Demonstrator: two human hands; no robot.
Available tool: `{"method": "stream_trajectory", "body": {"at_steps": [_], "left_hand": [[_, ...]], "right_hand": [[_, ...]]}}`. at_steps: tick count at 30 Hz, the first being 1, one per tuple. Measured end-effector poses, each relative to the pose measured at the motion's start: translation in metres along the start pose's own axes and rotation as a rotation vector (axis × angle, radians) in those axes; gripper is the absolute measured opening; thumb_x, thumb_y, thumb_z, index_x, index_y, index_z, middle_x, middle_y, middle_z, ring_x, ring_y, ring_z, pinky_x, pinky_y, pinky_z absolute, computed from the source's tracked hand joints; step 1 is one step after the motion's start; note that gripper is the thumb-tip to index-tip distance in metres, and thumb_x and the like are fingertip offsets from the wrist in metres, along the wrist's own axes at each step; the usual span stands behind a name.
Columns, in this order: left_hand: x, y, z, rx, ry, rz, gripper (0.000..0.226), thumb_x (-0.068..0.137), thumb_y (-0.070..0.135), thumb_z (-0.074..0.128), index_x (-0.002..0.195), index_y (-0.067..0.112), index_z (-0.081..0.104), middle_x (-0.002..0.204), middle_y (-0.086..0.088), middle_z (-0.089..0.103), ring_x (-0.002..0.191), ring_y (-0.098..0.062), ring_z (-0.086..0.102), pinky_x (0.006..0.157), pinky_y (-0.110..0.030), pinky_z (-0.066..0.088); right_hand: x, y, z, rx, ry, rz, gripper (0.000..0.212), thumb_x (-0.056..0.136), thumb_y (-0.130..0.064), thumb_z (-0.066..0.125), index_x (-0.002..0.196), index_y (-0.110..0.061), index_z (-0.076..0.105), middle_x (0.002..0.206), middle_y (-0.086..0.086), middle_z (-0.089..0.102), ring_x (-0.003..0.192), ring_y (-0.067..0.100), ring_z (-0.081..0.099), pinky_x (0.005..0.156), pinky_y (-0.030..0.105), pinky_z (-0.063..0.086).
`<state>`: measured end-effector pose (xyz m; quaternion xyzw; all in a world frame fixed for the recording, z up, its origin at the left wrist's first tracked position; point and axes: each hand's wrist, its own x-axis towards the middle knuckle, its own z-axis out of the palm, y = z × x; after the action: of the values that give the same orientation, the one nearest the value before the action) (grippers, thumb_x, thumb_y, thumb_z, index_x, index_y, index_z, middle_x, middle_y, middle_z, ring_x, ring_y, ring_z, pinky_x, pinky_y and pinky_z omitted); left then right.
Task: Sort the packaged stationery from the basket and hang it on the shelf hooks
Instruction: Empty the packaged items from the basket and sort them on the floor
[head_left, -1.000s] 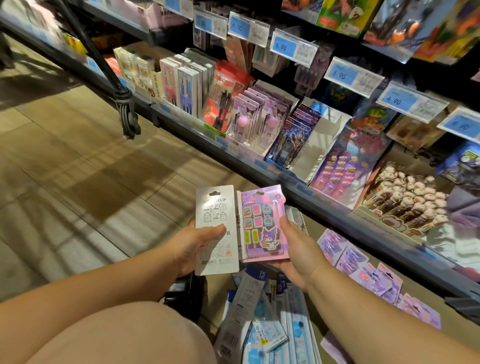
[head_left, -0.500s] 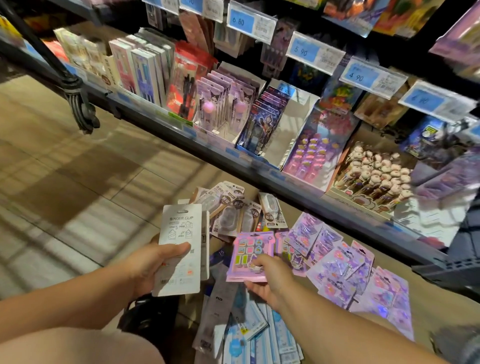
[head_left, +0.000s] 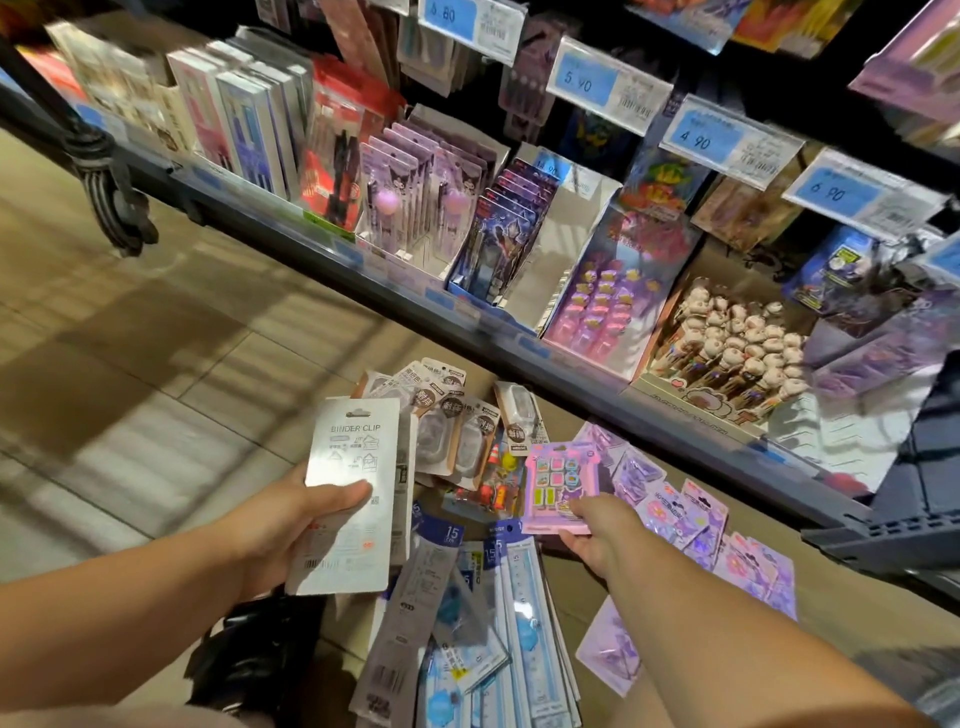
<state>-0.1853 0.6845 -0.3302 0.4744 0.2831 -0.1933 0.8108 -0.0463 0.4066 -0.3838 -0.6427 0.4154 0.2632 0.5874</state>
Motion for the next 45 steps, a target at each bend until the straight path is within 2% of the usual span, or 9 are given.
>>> {"method": "stream_trajectory", "body": {"at_steps": [5, 14, 18, 26, 29, 33, 38, 42, 45], "left_hand": [[0.009, -0.001, 0.000, 0.008, -0.022, 0.022, 0.118, 0.018, 0.033, 0.099, 0.125, 0.022, 0.052, 0.111, -0.022, 0.070, 0.092, -0.043, 0.069, 0.074, -0.052, 0.057], [0.019, 0.001, 0.006, -0.021, -0.056, 0.024, 0.118, 0.026, 0.030, 0.100, 0.131, 0.016, 0.049, 0.115, -0.028, 0.066, 0.094, -0.045, 0.068, 0.074, -0.055, 0.057], [0.021, 0.003, 0.018, -0.048, -0.099, 0.038, 0.107, 0.036, 0.024, 0.097, 0.132, 0.018, 0.050, 0.115, -0.025, 0.067, 0.093, -0.042, 0.069, 0.068, -0.050, 0.058], [0.023, 0.010, 0.032, -0.083, -0.080, -0.006, 0.062, 0.074, 0.013, 0.071, 0.132, 0.021, 0.052, 0.122, -0.018, 0.067, 0.107, -0.038, 0.065, 0.091, -0.056, 0.051], [0.021, 0.012, 0.033, -0.079, -0.089, 0.023, 0.049, 0.084, 0.016, 0.069, 0.131, 0.019, 0.054, 0.122, -0.017, 0.067, 0.111, -0.038, 0.064, 0.095, -0.056, 0.049], [0.018, 0.016, 0.038, -0.010, 0.045, 0.120, 0.045, 0.090, 0.016, 0.061, 0.132, 0.015, 0.045, 0.114, -0.014, 0.070, 0.096, -0.029, 0.070, 0.082, -0.046, 0.056], [0.023, 0.016, 0.040, 0.258, 0.299, 0.311, 0.048, 0.095, 0.022, 0.060, 0.127, 0.031, 0.025, 0.111, 0.000, 0.058, 0.080, -0.013, 0.067, 0.062, -0.025, 0.055], [0.020, 0.020, 0.043, 0.245, 0.180, 0.240, 0.027, 0.100, 0.032, 0.050, 0.123, 0.032, 0.037, 0.095, 0.002, 0.059, 0.064, -0.007, 0.060, 0.058, -0.026, 0.047], [0.016, 0.021, 0.043, 0.058, -0.030, 0.200, 0.066, 0.088, 0.053, 0.061, 0.133, 0.013, 0.036, 0.088, -0.011, 0.067, 0.065, -0.014, 0.063, 0.060, -0.028, 0.048]], "right_hand": [[0.015, 0.000, -0.010, -0.085, 0.012, 0.047, 0.023, 0.095, 0.007, 0.048, 0.114, -0.005, 0.051, 0.110, 0.020, 0.054, 0.118, 0.037, 0.053, 0.096, 0.047, 0.048], [0.072, 0.008, -0.018, -0.316, 0.145, 0.028, 0.019, 0.090, -0.005, 0.052, 0.108, -0.006, 0.057, 0.097, 0.015, 0.064, 0.086, 0.035, 0.066, 0.065, 0.041, 0.057], [0.063, 0.001, -0.015, -0.589, 0.119, -0.066, 0.034, 0.091, -0.009, 0.047, 0.123, -0.001, 0.056, 0.106, 0.020, 0.064, 0.097, 0.034, 0.062, 0.088, 0.043, 0.053], [-0.088, -0.011, 0.057, -0.244, -0.641, -0.202, 0.045, 0.090, -0.050, 0.053, 0.124, -0.022, 0.059, 0.116, 0.004, 0.070, 0.111, 0.023, 0.063, 0.101, 0.046, 0.046], [-0.106, -0.002, 0.079, -0.197, -0.739, -0.253, 0.038, 0.093, -0.033, 0.056, 0.128, -0.018, 0.052, 0.120, 0.007, 0.068, 0.110, 0.025, 0.065, 0.097, 0.048, 0.050], [-0.113, 0.000, 0.084, -0.153, -0.698, -0.314, 0.024, 0.097, -0.020, 0.055, 0.120, -0.016, 0.048, 0.112, 0.007, 0.070, 0.098, 0.020, 0.069, 0.080, 0.038, 0.058], [-0.119, -0.001, 0.091, -0.132, -0.676, -0.299, 0.044, 0.095, -0.035, 0.056, 0.134, -0.024, 0.040, 0.109, 0.004, 0.072, 0.098, 0.024, 0.070, 0.091, 0.052, 0.053], [-0.121, -0.001, 0.097, -0.080, -0.722, -0.242, 0.059, 0.092, -0.062, 0.037, 0.132, -0.021, 0.053, 0.113, 0.009, 0.071, 0.104, 0.027, 0.068, 0.099, 0.052, 0.048], [-0.124, 0.001, 0.103, -0.078, -0.721, -0.290, 0.058, 0.095, -0.064, 0.030, 0.124, -0.022, 0.058, 0.110, 0.012, 0.071, 0.105, 0.028, 0.067, 0.097, 0.048, 0.050]]}}
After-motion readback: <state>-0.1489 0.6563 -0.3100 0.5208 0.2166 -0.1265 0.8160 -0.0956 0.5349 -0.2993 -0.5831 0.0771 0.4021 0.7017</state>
